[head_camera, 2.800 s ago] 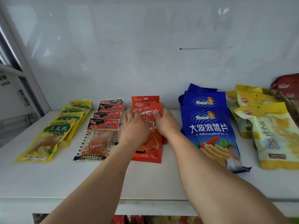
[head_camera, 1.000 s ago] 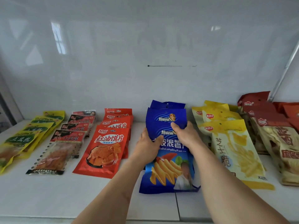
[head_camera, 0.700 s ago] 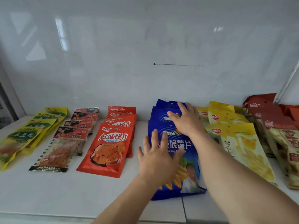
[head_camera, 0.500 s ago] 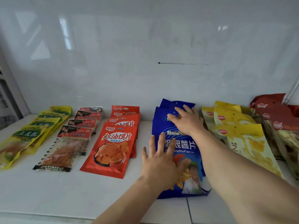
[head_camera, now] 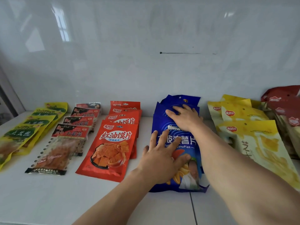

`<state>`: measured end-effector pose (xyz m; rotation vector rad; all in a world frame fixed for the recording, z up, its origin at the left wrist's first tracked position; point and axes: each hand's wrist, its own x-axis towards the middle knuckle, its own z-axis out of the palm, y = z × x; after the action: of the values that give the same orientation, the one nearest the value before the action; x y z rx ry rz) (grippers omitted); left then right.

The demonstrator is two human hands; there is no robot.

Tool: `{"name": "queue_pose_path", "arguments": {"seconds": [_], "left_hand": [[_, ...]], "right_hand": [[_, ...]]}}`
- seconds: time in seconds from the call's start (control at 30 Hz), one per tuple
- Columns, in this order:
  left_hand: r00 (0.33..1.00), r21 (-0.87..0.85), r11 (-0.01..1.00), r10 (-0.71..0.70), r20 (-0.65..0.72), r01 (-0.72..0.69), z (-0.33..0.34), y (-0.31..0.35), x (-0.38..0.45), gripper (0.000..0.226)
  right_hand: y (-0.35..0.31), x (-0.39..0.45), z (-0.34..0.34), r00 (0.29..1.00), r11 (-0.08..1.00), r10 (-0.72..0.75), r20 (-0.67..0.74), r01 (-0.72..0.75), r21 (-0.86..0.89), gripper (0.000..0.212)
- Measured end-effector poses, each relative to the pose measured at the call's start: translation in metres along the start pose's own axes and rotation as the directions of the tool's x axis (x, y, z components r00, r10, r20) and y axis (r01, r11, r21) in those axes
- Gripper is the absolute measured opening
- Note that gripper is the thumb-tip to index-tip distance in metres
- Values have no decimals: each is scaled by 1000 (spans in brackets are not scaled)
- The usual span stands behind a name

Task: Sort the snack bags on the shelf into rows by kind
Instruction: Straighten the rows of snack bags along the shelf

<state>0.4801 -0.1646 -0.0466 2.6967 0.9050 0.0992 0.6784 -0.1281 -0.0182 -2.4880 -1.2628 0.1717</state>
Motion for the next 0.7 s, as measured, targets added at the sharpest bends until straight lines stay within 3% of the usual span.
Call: {"name": "queue_pose_path", "arguments": {"seconds": [0.23,0.33,0.43,0.5,0.7], "left_hand": [[999,31,998,45,-7,-45,9,-6,6,109],[999,35,999,36,-7,-36,9,-6,7,107],[1000,-3,1000,-5,-4,5,2,0,4,79],[999,-24,1000,-8,-35,7,0,2,4,73],[972,-214,975,-104,-210,58,-6,-1,10,90]], "right_hand": [[-3,5,5,998,999,18,67,-14,-48,81],[-4,4,4,998,999,15,64,-12,-42,80],[-2,-5,-2,999,995,-32,-25,34,96,75],[4,-13,-8,993,972,-35,-113,60,228,70],[25,-38,-15,972,888,74,-222,37,457,82]]}}
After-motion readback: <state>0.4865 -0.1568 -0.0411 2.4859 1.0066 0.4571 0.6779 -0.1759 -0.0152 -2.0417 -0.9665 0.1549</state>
